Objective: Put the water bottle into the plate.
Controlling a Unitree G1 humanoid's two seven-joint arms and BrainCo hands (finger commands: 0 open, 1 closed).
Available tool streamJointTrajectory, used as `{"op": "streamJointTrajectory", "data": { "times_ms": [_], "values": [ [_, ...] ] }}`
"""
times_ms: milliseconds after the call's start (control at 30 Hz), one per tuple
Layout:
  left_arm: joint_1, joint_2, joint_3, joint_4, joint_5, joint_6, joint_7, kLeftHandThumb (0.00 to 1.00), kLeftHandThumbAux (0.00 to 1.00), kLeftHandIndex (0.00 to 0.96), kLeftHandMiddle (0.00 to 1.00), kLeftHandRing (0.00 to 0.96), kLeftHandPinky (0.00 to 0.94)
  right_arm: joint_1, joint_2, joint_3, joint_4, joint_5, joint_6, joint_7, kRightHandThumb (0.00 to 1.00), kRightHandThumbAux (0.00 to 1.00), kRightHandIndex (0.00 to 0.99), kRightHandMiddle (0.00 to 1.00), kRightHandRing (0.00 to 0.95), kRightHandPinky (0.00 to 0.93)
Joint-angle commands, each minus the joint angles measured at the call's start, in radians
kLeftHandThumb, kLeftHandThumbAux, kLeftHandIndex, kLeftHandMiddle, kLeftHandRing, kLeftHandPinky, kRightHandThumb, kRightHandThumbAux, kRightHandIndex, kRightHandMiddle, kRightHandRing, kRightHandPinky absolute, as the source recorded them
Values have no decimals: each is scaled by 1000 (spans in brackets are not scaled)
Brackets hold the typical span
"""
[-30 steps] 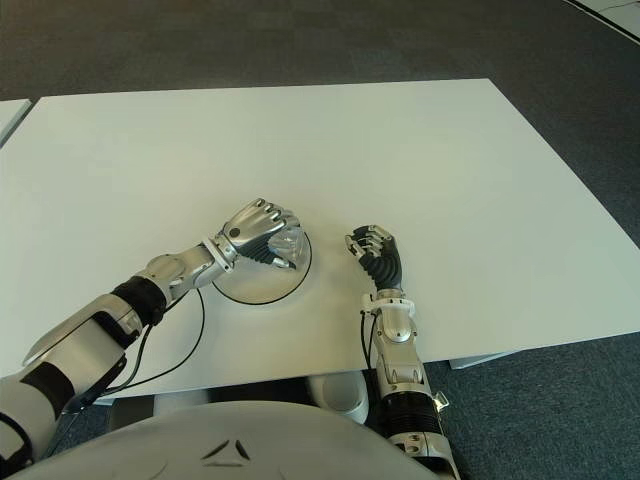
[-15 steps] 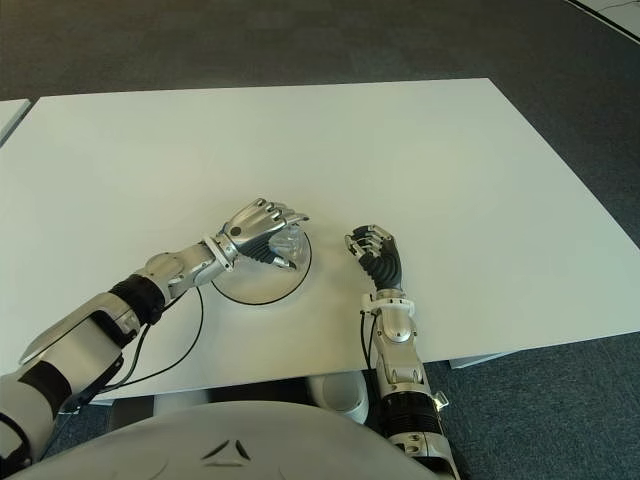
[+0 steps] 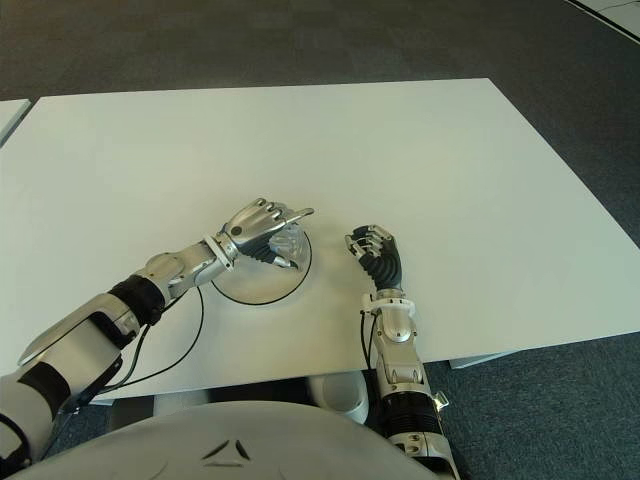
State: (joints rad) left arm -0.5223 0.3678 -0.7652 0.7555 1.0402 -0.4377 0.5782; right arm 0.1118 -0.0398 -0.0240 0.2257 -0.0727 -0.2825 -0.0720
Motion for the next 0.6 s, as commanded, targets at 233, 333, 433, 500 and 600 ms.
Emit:
{"op": "streamJointTrajectory", "data": {
  "times_ms": [233,333,433,500,600],
  "values": [
    [51,20,-37,4,34,18,-6,181,284,0,0,0,0,8,2,0,6,-3,-3,-2,704,729,429,509,515,514],
    [52,21,-39,1,37,21,-4,179,280,0,0,0,0,8,3,0,7,-3,-3,-3,704,729,430,511,517,518],
    [53,24,-41,-4,39,24,-5,175,279,0,0,0,0,8,3,-1,8,-2,-4,-3,704,729,430,513,519,518],
    [55,25,-42,-8,39,25,-7,171,280,0,0,0,0,7,4,-1,9,-2,-4,-4,704,730,430,514,520,518],
    [56,28,-43,-14,38,26,-10,167,281,0,0,0,0,7,4,-1,9,-2,-3,-5,704,730,430,515,521,518]
  ]
}}
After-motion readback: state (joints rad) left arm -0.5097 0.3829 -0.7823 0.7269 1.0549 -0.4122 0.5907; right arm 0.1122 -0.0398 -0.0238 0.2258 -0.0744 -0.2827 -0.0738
